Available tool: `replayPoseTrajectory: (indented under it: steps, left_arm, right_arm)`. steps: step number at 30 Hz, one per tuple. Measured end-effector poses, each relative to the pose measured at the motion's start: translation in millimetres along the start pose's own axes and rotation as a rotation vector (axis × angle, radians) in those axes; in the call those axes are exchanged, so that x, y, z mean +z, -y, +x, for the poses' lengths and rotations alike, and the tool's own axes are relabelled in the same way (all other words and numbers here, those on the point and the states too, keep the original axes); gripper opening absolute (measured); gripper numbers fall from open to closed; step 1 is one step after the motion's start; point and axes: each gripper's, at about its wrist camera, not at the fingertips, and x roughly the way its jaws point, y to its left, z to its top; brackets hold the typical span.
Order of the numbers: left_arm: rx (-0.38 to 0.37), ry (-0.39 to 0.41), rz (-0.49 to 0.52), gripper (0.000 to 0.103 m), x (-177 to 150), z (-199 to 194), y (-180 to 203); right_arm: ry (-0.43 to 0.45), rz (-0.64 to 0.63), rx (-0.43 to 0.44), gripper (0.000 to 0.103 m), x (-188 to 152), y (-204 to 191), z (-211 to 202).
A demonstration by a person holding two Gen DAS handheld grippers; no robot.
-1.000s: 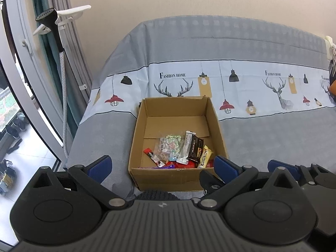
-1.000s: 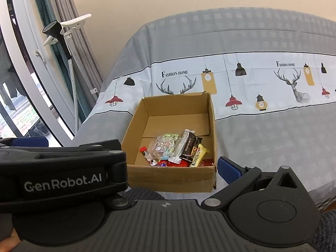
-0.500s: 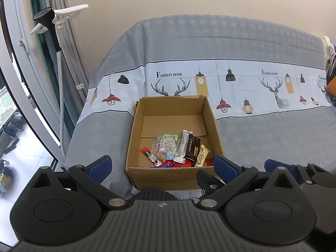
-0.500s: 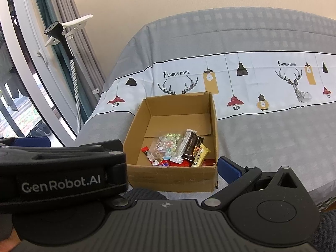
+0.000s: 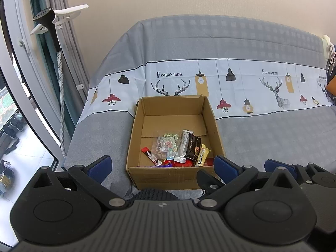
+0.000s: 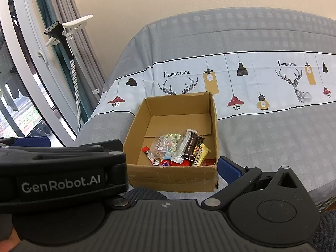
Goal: Organize snacks
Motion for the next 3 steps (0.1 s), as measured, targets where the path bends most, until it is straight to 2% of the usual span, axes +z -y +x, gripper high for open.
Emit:
replayPoseTrajectory:
  steps: [3]
  left_arm:
    - [0.006, -0.002, 0.013, 0.103, 0.6, 1.4, 3.8]
  right_arm:
    - [-0.002, 0.007, 0.003, 0.102, -0.6, 2.1, 1.4]
